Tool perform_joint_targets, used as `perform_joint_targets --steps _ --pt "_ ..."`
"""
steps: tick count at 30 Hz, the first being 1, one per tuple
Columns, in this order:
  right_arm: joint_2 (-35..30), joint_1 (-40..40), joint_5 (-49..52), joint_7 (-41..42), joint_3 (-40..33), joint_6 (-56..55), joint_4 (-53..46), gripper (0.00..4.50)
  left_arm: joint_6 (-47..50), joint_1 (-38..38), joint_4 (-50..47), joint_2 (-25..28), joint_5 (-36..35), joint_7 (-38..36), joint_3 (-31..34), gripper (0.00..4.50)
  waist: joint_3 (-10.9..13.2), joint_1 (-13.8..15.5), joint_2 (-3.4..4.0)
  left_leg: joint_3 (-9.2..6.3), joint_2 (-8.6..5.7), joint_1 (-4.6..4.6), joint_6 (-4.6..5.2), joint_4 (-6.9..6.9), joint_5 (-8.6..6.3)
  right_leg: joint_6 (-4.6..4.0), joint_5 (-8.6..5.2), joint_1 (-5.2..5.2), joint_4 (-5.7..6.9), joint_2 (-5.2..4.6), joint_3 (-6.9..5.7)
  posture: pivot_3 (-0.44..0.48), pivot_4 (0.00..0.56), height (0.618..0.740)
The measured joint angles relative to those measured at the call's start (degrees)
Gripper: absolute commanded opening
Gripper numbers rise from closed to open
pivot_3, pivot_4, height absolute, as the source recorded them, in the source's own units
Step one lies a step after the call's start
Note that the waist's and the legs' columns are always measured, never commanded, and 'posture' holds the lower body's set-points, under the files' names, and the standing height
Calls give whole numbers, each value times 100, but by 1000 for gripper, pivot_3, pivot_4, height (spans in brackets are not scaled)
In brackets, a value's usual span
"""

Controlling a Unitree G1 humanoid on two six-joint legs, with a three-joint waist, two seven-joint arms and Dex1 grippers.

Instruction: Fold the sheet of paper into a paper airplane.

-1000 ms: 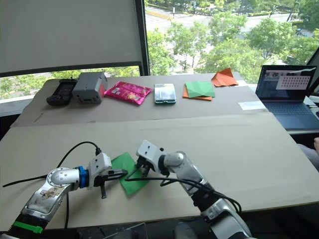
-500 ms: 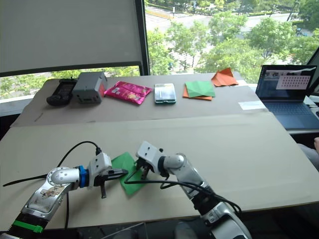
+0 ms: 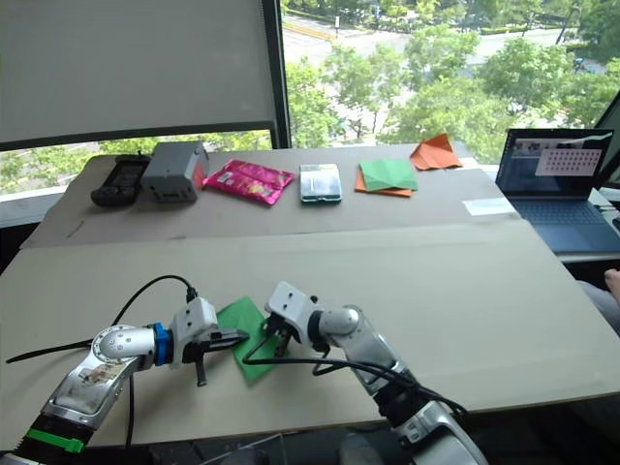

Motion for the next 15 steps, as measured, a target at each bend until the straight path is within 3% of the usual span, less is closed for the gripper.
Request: perform_joint_targets --steps 15 --pt "-488 816 95 32 -28 30 -902 40 0 1 24 5 1 -23 -41 0 -33 46 -23 3 -2 0 -1 -28 0 0 0 3 -34 -6 0 0 150 740"
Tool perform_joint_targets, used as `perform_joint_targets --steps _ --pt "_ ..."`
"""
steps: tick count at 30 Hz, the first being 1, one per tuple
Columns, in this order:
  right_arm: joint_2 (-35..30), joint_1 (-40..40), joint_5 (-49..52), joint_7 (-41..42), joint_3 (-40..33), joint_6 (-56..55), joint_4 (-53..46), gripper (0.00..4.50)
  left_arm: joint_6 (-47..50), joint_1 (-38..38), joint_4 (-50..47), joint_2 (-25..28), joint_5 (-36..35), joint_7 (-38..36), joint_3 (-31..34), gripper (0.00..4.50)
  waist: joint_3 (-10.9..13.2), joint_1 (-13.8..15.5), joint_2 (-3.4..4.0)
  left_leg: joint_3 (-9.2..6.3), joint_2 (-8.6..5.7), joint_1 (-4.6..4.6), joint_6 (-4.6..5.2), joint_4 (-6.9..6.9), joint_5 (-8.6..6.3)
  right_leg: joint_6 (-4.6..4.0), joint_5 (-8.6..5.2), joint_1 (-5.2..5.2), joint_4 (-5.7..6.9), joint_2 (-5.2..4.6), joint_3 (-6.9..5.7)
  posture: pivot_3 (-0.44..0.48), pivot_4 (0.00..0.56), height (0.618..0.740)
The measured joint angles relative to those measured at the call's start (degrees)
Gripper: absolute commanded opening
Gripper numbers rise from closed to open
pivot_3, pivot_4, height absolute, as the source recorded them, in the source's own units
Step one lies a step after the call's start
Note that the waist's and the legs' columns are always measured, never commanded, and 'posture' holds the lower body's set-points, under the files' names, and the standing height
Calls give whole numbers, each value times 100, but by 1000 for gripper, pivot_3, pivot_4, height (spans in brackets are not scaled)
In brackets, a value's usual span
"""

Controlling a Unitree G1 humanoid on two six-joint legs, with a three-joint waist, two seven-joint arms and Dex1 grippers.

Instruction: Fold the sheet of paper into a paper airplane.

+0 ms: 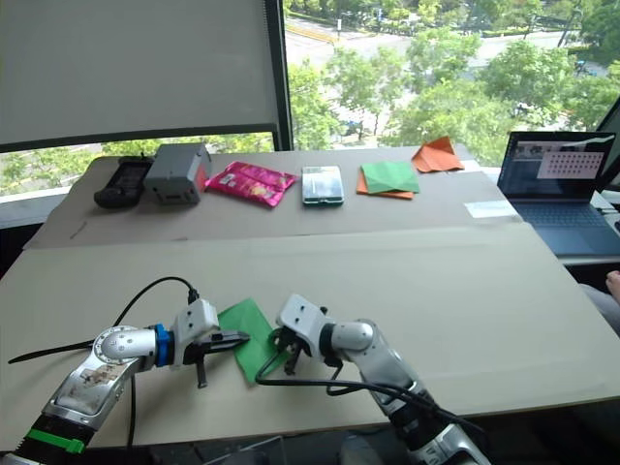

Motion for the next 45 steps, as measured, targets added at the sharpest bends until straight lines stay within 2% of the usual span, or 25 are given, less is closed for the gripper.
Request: perform_joint_targets --steps 22,27,31,35,38,42,45 --pt "-829 1160 357 -185 -115 375 -1477 40 -9 -62 86 35 1 -78 -27 0 -5 124 -17 7 -3 0 -42 -2 -25 -1 -2 -4 -13 -10 0 0 150 740" --pt "-839 1128 394 -201 -120 466 -1508 40 -34 -113 140 35 6 -98 -44 0 -4 129 -18 7 -3 0 -43 -1 -26 -1 -2 -5 -14 -10 0 0 150 740" --pt "-714 1301 825 -211 -501 553 -1659 40 -116 -172 185 -42 -4 -86 -27 0 17 171 -35 7 -3 -6 -43 0 -25 -1 -2 -9 -14 -10 0 0 150 740" --pt "-724 1534 1596 -162 -1130 718 -2649 40 122 -88 9 -33 -366 -79 337 0 107 148 -32 5 -1 -26 -37 -5 -21 2 0 -31 -14 -7 1 0 150 740" --pt "-785 1515 1975 -194 -1446 832 -3314 40 676 -15 -476 60 -1074 -93 945 0 122 100 -58 2 2 -11 -34 -20 -20 4 1 -21 -12 -5 -1 0 150 740" --pt "-948 1536 2125 -284 -1498 961 -3509 40 1291 315 -916 491 -1725 -219 1628 0 127 87 -59 7 0 -5 -35 -25 -20 3 1 -20 -22 -11 1 0 150 740" --pt "-1075 1589 2108 -344 -1461 961 -3488 40 1379 717 -884 654 -1742 -365 1682 0 151 102 -40 12 -3 -6 -42 -25 -24 2 0 -23 -26 -18 1 0 150 740"
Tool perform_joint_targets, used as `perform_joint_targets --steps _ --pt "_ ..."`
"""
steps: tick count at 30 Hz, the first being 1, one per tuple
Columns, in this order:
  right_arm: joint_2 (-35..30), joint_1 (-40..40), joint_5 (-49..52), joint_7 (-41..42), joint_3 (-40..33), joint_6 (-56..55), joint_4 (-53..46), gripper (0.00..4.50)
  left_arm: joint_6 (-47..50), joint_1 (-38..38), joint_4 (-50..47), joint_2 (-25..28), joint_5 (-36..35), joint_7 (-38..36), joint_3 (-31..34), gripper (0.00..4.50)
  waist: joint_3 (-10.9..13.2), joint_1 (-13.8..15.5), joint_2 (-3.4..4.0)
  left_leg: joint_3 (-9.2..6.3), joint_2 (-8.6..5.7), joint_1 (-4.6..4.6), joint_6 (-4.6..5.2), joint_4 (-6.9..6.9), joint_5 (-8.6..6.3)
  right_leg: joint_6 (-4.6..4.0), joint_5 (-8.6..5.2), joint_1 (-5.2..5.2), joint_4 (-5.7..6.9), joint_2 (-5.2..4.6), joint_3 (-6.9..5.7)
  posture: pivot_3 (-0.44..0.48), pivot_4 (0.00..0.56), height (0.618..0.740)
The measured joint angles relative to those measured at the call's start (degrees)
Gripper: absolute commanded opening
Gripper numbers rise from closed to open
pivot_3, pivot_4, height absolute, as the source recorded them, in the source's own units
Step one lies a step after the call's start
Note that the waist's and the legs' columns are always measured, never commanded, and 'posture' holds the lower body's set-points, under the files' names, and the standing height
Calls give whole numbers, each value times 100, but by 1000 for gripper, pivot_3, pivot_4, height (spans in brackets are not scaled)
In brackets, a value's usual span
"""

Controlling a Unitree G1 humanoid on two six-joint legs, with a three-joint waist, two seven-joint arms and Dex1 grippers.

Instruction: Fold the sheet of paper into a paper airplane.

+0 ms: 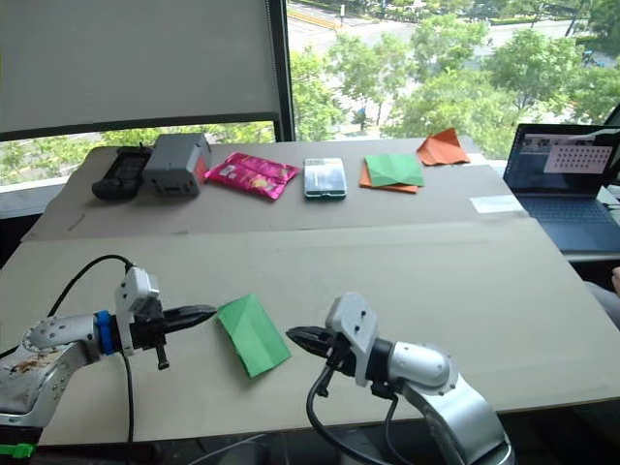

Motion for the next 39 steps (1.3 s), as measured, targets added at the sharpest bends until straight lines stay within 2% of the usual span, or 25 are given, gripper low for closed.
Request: perform_joint_targets --steps 5,12,17,23,30,35,39 --pt "-46 5 -10 -73 134 -9 136 40 -231 251 301 -54 343 -63 -328 0 13 38 -5 -2 1 -7 -5 -7 -3 -3 -2 -12 -11 -2 -1 0 150 740" --pt "-115 23 -53 -156 186 -19 236 40 -827 -447 717 -682 1032 226 -1094 0 6 128 -4 2 -1 -16 1 -2 8 3 4 1 -62 -5 -2 0 150 740" --pt "-150 36 -59 -250 186 -18 235 40 -814 -748 796 -892 1021 280 -1184 0 4 137 -2 0 0 -14 21 -4 20 9 28 4 -58 1 -2 0 150 740" --pt "-121 75 -51 -387 188 -16 233 40 -397 -1516 593 -1250 737 257 -1300 0 0 136 -1 0 -3 -14 33 5 27 13 30 16 -61 1 -1 0 150 740" --pt "-18 -67 53 -486 105 -8 233 40 -633 -1949 1358 -1840 1192 421 -1924 0 -2 129 5 -10 -4 -17 40 20 31 22 61 19 -57 13 0 0 150 740" --pt "182 -439 470 -519 -269 49 233 40 -967 -2500 2154 -2438 1499 609 -2143 0 -4 153 6 -11 -7 -34 41 50 32 32 66 24 -58 13 0 0 150 740" --pt "174 -624 509 -514 -329 50 282 40 -1341 -2602 2512 -2485 1845 568 -2407 0 -14 114 23 -12 -6 -35 45 64 30 34 72 29 -57 13 3 0 150 740"
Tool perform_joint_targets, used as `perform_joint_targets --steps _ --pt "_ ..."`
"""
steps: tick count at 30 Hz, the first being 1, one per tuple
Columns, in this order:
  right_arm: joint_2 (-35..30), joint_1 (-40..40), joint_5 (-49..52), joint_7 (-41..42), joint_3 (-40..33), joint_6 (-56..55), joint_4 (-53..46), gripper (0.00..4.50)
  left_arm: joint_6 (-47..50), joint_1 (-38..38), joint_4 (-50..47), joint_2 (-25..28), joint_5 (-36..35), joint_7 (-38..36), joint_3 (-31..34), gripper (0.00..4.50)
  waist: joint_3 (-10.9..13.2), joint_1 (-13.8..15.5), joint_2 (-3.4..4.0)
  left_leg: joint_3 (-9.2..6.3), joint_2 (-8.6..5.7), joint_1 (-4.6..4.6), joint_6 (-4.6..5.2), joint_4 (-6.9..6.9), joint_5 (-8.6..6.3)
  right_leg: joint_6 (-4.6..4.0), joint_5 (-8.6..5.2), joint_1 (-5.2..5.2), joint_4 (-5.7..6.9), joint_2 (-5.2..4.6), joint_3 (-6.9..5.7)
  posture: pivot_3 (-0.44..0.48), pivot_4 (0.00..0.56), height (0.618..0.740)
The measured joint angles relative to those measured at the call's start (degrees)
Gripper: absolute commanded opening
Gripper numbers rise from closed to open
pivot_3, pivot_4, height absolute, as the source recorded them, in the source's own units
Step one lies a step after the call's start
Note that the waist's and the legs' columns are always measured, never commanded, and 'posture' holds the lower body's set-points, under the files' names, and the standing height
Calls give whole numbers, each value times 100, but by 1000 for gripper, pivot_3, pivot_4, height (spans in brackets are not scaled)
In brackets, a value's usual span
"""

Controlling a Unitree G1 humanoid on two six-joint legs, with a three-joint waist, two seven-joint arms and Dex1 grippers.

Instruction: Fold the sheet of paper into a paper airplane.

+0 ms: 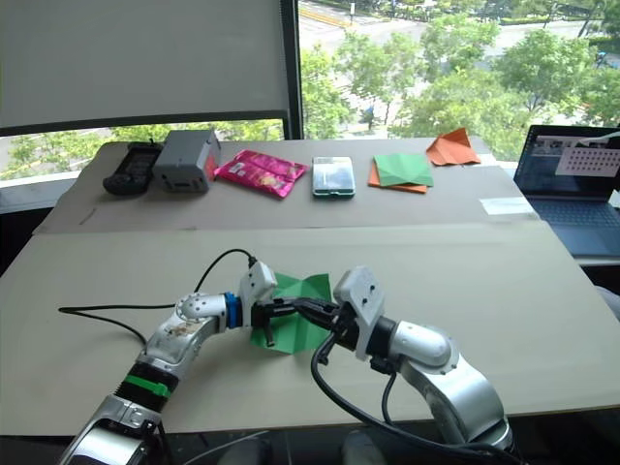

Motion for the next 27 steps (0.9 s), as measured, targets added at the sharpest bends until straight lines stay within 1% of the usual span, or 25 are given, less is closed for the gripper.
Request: perform_joint_targets --steps 2,6,10,14,17,20,27 --pt "-43 -137 -83 -4 44 -6 225 40 -200 43 88 46 104 -35 -46 0 -2 -26 3 -1 1 0 2 -1 0 0 12 0 3 1 0 0 150 740" --pt "-59 -654 -698 -171 460 -59 1083 40 -266 83 84 56 119 -104 -47 0 -6 -54 9 -1 1 3 3 2 0 1 16 -1 5 2 0 0 150 740" --pt "-94 -686 -1158 -234 709 -185 1926 40 -271 112 65 84 114 -133 9 0 -7 -26 12 1 -1 -10 5 12 1 7 19 -1 5 1 1 0 150 740" --pt "113 -672 -1363 -273 778 -392 2500 40 -261 177 2 128 113 -125 38 0 -12 -54 19 0 0 -8 8 11 3 18 27 2 6 3 2 0 150 740" --pt "130 -526 -1458 -283 810 -623 2565 40 -132 401 -235 260 59 -110 165 0 -32 -87 30 0 0 -4 8 10 2 25 30 5 8 3 2 0 150 740" --pt "141 -449 -1530 -288 815 -715 2565 40 -40 616 -429 451 46 -62 348 0 -49 -99 32 0 1 6 9 9 2 9 21 9 9 3 2 0 150 740" --pt "193 -347 -1619 -365 797 -739 2515 40 71 1002 -755 608 11 126 611 0 -76 -89 27 0 1 7 8 11 1 6 19 9 9 2 2 0 150 740"
